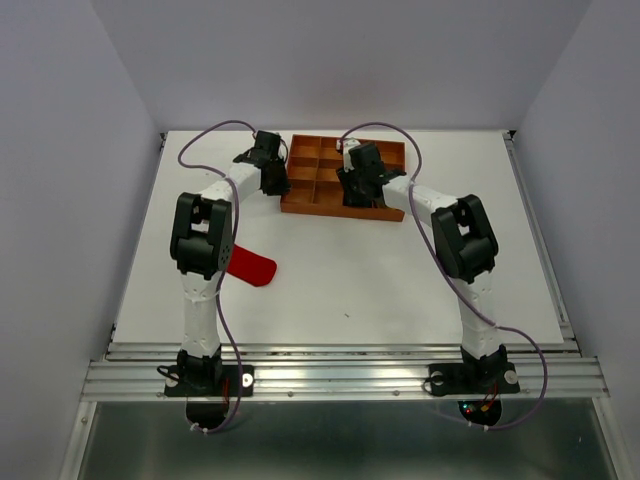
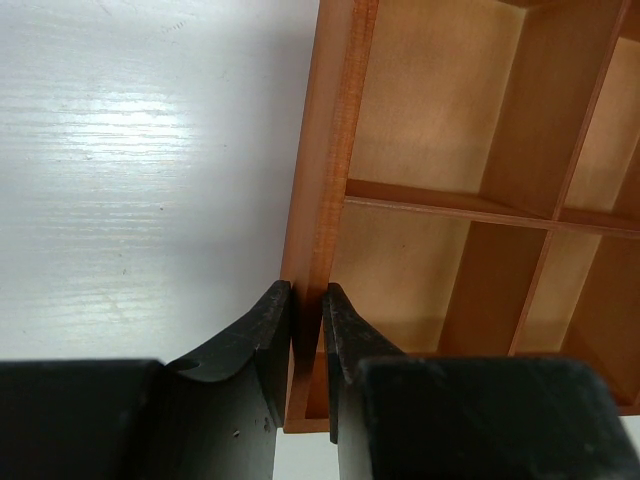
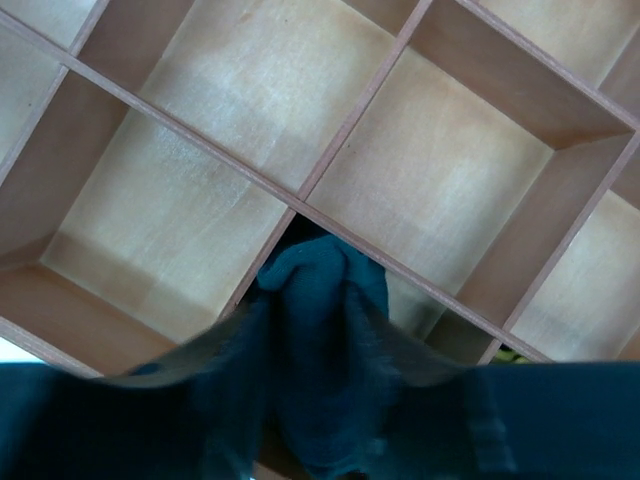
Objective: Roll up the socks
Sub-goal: Place the rolled socks into the container
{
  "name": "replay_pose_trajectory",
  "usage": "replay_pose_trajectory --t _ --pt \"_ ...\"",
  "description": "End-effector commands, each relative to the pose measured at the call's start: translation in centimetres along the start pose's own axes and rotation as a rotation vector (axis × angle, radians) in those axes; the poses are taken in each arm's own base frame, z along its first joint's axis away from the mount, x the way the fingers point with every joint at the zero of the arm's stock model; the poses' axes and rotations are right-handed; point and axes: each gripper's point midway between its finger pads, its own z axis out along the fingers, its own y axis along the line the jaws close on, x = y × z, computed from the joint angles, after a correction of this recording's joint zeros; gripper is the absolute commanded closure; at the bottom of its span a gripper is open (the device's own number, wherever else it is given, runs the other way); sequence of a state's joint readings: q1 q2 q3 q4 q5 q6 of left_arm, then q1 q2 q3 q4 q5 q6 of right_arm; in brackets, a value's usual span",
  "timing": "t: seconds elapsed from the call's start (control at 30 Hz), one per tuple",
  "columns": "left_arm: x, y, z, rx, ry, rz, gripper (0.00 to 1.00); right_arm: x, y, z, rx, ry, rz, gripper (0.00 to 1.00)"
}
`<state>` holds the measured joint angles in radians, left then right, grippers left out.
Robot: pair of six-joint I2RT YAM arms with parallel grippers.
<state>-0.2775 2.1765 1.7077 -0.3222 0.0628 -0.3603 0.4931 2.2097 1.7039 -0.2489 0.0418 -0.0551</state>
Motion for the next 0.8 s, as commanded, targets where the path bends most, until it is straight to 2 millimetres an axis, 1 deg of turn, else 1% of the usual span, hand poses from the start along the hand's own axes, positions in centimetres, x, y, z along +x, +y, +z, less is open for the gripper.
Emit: replay_pose_trajectory --t 0.0,0.1,0.13,0.17,0.23,0.3,0.37,0.4,0.47,0.5,0.53,0.57,0.6,0.63,0.67,0.7,0.77 --pt "1.1 0.6 -0.7 -0.017 0.03 -0.052 1.0 2.8 0.6 -1.2 0.008 0.107 0.017 0.55" --pt "1.0 0.6 -0.9 -0.017 0.024 -0.055 1.0 0.3 0.3 -2.8 0.019 0.046 0.024 0.53" --pt "0.9 0.6 -1.0 -0.017 0.023 -0.058 1.0 0.2 0.3 -2.8 0.019 0.042 0.024 0.52" --pt "0.9 0.6 -1.1 -0.017 0.021 -0.059 1.0 -0.7 0.3 -3.6 0.016 0.021 0.024 0.49" --pt "0.9 0.7 -1.2 -0.022 0.017 -0.065 1.0 -1.4 0.2 -4.3 0.021 0.003 0.025 0.45" --pt "1.0 0.7 -1.3 -0.022 0.016 -0.067 1.0 -2.7 0.0 -5.6 0.027 -0.031 0.029 0.38" --pt "1.2 0.8 -1.5 -0.024 0.016 -0.071 1.0 -3.5 -0.4 -6.4 0.049 -0.053 0.046 0.35" --pt "1.2 0.8 -1.6 -0.025 0.014 -0.074 1.0 -4.3 -0.4 -7.4 0.048 -0.075 0.048 0.31" --pt "1.1 0.9 -1.8 -0.027 0.006 -0.076 1.0 -4.8 -0.3 -8.2 0.038 -0.102 0.051 0.26" --pt "1.1 0.9 -2.0 -0.034 0.001 -0.079 1.0 -5.1 -0.2 -9.2 0.03 -0.12 0.052 0.21" --pt "1.1 1.1 -2.1 -0.037 0.001 -0.08 1.0 -5.7 -0.1 -9.6 0.024 -0.15 0.053 0.2" --pt "1.2 1.1 -2.2 -0.04 0.0 -0.083 1.0 -5.8 -0.1 -9.9 0.019 -0.161 0.053 0.19" --pt "1.1 1.1 -2.3 -0.042 -0.003 -0.088 1.0 -6.1 -0.1 -10.3 0.019 -0.173 0.054 0.13" --pt "1.1 1.2 -2.3 -0.044 -0.005 -0.091 1.0 -6.5 0.0 -11.0 0.017 -0.191 0.092 0.0" --pt "1.1 1.2 -2.4 -0.047 -0.004 -0.094 1.0 -6.6 -0.1 -11.2 0.018 -0.194 0.094 0.0" --pt "1.2 1.1 -2.5 -0.047 -0.004 -0.096 1.0 -7.1 -0.3 -11.8 0.03 -0.213 0.112 0.0" --pt "1.2 1.2 -2.5 -0.045 -0.005 -0.097 1.0 -7.1 -0.7 -12.2 0.055 -0.22 0.13 0.0"
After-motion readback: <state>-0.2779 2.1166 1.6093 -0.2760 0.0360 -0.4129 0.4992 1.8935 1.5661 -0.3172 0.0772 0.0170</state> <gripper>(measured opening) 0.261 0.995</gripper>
